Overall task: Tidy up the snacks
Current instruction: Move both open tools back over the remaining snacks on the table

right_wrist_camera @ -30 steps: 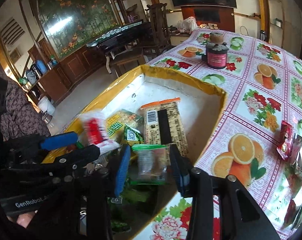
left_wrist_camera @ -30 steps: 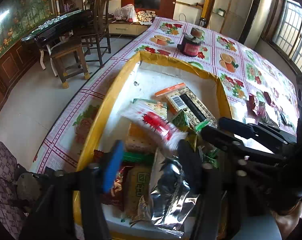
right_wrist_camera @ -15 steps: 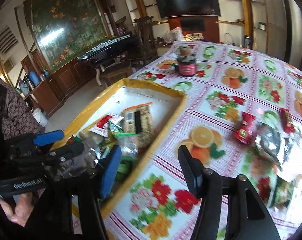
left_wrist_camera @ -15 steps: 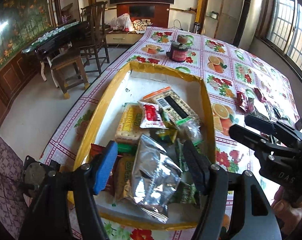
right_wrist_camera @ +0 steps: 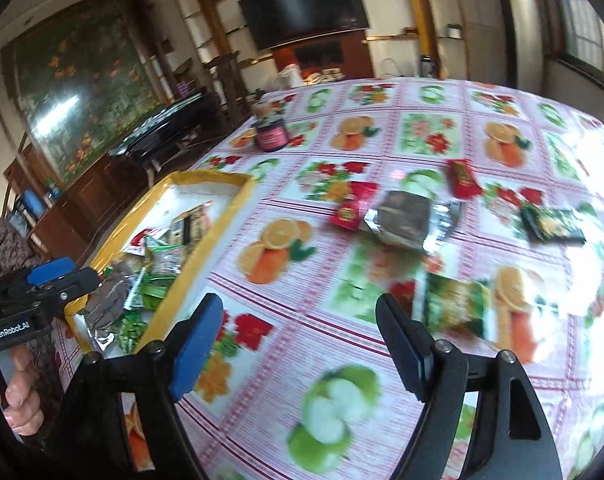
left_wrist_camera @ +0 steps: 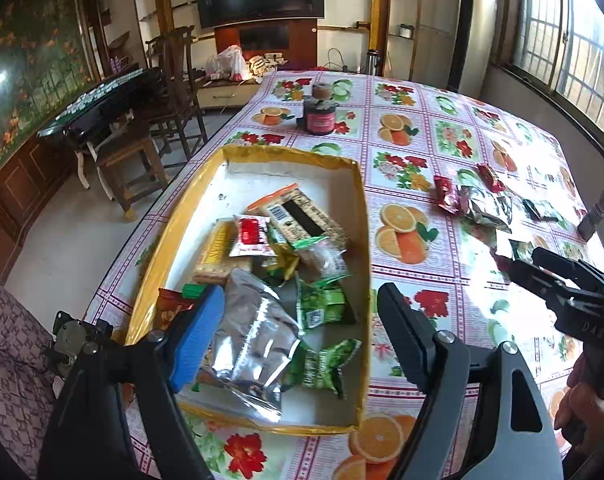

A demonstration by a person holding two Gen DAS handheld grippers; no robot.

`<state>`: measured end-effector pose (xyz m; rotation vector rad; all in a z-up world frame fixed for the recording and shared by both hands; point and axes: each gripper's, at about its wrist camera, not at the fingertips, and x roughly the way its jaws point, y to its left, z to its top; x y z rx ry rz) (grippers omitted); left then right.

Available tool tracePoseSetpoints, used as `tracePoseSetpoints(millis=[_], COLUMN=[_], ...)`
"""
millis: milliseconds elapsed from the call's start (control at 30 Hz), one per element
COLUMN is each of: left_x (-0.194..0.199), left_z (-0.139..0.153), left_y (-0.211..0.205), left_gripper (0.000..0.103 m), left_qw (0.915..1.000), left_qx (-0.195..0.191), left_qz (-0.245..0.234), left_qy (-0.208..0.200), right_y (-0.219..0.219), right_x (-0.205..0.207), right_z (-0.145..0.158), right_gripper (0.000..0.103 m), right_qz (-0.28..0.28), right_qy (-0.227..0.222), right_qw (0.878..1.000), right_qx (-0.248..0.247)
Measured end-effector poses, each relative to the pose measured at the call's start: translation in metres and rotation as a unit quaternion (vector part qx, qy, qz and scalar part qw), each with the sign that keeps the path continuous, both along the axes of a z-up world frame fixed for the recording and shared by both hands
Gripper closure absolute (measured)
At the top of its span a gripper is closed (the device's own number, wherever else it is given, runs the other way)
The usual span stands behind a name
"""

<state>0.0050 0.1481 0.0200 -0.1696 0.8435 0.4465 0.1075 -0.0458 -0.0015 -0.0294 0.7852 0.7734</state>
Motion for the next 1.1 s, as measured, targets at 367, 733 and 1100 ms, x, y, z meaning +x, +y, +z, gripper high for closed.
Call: tracePoseSetpoints(millis=[367,733,1100], left_x=[-0.004,0.004,0.042], left_z=[0.019,0.016,-0.005], left_y=[-0.042,-0.073,-0.121], left_gripper=[0.009,0.003,0.003], left_qw=[0.9975,0.997,0.9902], left_qx=[0.069,0.074,-0.032], left_qz=[0.007,-0.018,-0.136], left_qy=[-0.016,-0.012,0.006], right_y=[-0.058,-0.104,-0.148], right_x=[-0.001,0.0,0.015], right_z=[0.001,-0.005,-0.012], right_gripper=[0.023,0.023,0.023], right_qz=[-0.045,-0.087,-0.126], right_qy=[-0.009,-0.008,0.008], right_qw=[0.999,0.996,0.992], right_qx=[0.01,0.006,0.004])
